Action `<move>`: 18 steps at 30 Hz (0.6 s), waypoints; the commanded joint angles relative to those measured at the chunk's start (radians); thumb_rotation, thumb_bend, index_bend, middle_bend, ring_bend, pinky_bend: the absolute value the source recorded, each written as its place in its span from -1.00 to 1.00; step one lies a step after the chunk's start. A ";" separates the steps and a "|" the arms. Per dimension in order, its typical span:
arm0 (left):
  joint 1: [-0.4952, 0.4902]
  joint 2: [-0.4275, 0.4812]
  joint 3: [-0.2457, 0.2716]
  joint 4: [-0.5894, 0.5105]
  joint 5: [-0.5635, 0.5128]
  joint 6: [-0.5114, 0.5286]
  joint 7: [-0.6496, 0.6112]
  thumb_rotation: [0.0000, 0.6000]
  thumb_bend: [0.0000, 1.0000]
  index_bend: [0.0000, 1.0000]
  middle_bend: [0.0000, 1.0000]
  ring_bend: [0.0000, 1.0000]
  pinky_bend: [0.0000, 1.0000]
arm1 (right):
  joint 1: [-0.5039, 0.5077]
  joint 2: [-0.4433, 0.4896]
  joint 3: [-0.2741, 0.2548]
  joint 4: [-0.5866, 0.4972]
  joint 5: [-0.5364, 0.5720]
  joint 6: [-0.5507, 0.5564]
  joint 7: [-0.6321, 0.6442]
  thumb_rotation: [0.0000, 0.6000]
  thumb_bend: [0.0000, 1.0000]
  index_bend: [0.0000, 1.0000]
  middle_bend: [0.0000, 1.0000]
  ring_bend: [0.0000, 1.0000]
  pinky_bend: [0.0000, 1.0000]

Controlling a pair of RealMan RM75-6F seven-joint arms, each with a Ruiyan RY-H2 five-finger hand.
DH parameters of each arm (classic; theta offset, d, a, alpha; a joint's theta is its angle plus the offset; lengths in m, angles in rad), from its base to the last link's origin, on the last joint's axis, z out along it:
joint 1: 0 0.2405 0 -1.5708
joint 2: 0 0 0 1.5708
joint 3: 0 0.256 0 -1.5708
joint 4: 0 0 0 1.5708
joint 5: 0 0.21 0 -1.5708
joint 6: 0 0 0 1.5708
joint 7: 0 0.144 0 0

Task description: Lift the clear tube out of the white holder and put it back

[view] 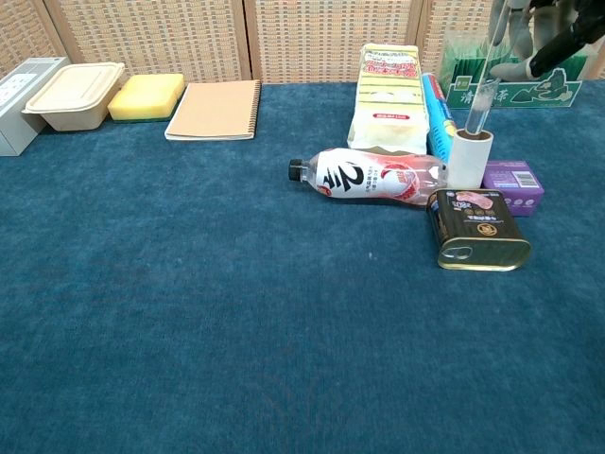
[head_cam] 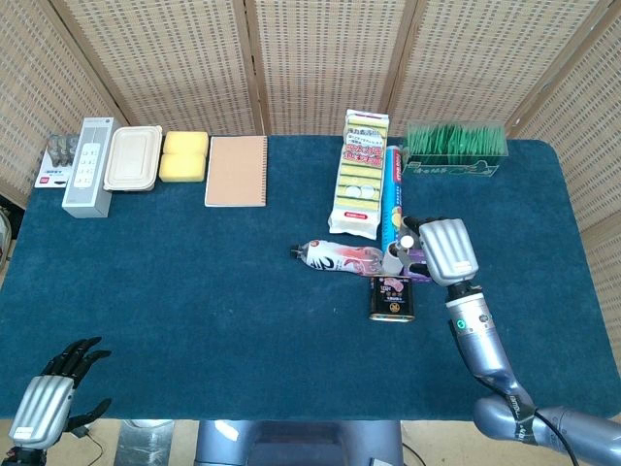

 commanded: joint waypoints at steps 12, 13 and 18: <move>0.004 -0.001 0.001 0.011 0.005 0.012 -0.016 1.00 -0.64 -0.53 -0.71 -0.76 -0.56 | -0.007 0.078 0.013 -0.098 0.035 0.004 -0.024 1.00 -0.32 0.26 0.39 0.40 0.32; 0.005 -0.001 0.001 0.012 0.006 0.013 -0.017 1.00 -0.64 -0.53 -0.71 -0.76 -0.57 | -0.008 0.083 0.014 -0.104 0.037 0.004 -0.026 1.00 -0.32 0.27 0.40 0.41 0.33; 0.006 -0.001 0.000 0.014 0.006 0.015 -0.019 1.00 -0.64 -0.53 -0.71 -0.76 -0.56 | -0.010 0.114 0.016 -0.140 0.059 -0.005 -0.028 1.00 -0.32 0.27 0.42 0.43 0.34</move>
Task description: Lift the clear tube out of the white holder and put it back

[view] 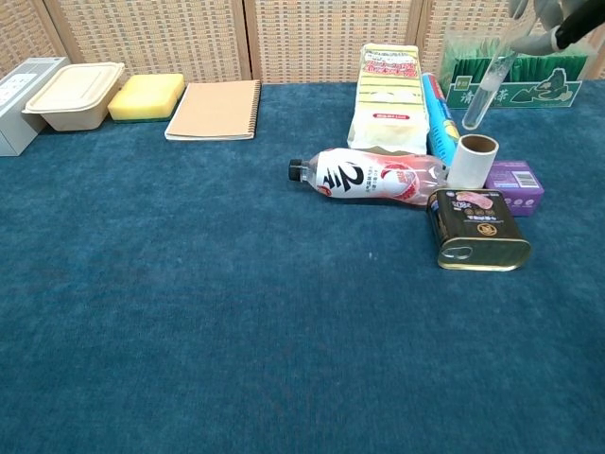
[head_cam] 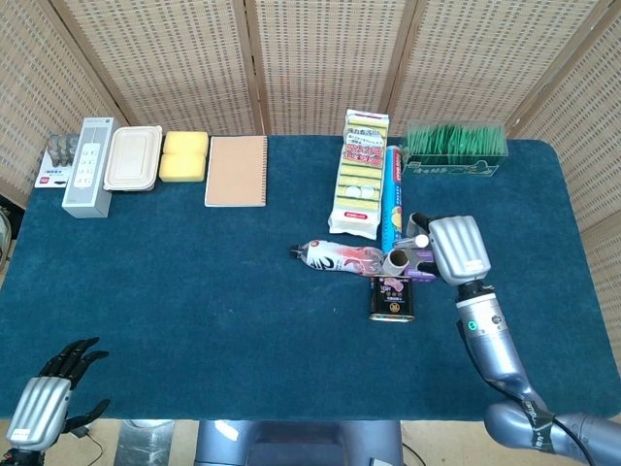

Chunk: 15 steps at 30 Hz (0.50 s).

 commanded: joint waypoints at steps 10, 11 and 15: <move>0.003 0.000 0.000 0.003 0.002 0.005 -0.004 1.00 -0.64 -0.53 -0.71 -0.76 -0.56 | 0.001 0.052 0.023 -0.038 0.051 -0.014 0.030 1.00 -0.30 0.40 0.58 0.60 0.46; 0.003 0.001 0.000 0.004 0.002 0.006 -0.004 1.00 -0.64 -0.53 -0.71 -0.76 -0.57 | 0.001 0.056 0.026 -0.038 0.058 -0.017 0.034 1.00 -0.29 0.41 0.60 0.62 0.49; 0.004 0.003 -0.001 0.005 -0.001 0.006 -0.006 1.00 -0.64 -0.53 -0.71 -0.76 -0.56 | 0.014 0.107 0.051 -0.048 0.113 -0.058 0.049 1.00 -0.29 0.42 0.61 0.63 0.51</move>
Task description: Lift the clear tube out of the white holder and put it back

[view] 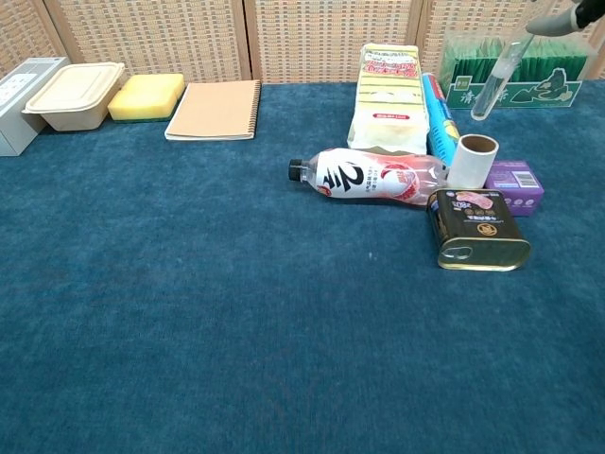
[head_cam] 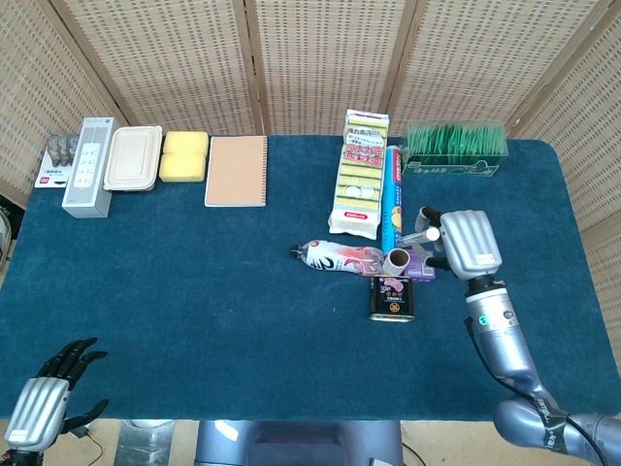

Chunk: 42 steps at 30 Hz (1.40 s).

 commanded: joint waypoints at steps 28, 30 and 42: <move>0.004 0.006 0.000 -0.006 -0.003 0.001 -0.004 1.00 -0.64 -0.53 -0.71 -0.76 -0.56 | -0.120 0.230 -0.029 -0.166 -0.001 0.021 0.180 1.00 -0.29 0.48 0.64 0.65 0.53; 0.002 0.006 -0.003 -0.012 0.003 0.004 0.009 1.00 -0.64 -0.53 -0.71 -0.76 -0.56 | -0.101 0.197 0.008 -0.105 0.062 0.047 0.175 1.00 -0.28 0.48 0.66 0.66 0.53; 0.005 -0.001 0.010 -0.001 0.031 0.021 -0.016 1.00 -0.64 -0.53 -0.71 -0.76 -0.55 | -0.089 0.184 -0.021 -0.136 0.151 0.003 0.139 1.00 -0.24 0.50 0.69 0.69 0.54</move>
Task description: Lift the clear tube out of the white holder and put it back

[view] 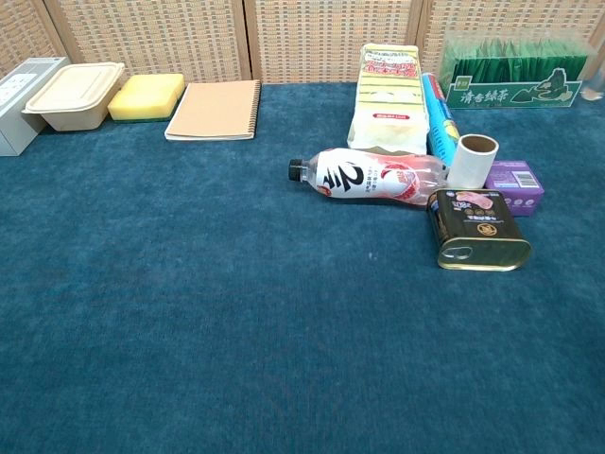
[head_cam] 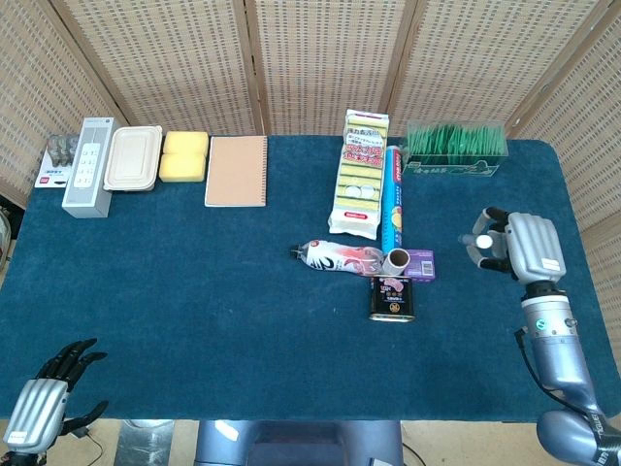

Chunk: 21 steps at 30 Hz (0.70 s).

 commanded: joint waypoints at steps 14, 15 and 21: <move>0.000 -0.004 0.000 0.013 0.009 0.001 -0.025 1.00 -0.64 -0.53 -0.71 -0.76 -0.55 | -0.006 0.039 -0.013 -0.101 -0.042 0.005 0.004 1.00 -0.23 0.56 0.73 0.74 0.56; -0.002 -0.005 -0.005 0.012 0.000 -0.006 -0.017 1.00 -0.64 -0.53 -0.71 -0.76 -0.55 | -0.002 0.027 -0.001 -0.083 -0.027 0.016 0.013 1.00 -0.23 0.56 0.74 0.74 0.56; 0.002 0.002 -0.003 0.012 0.008 0.009 -0.026 1.00 -0.64 -0.53 -0.71 -0.76 -0.55 | 0.003 -0.003 -0.020 -0.080 -0.040 0.037 -0.017 1.00 -0.23 0.57 0.74 0.74 0.57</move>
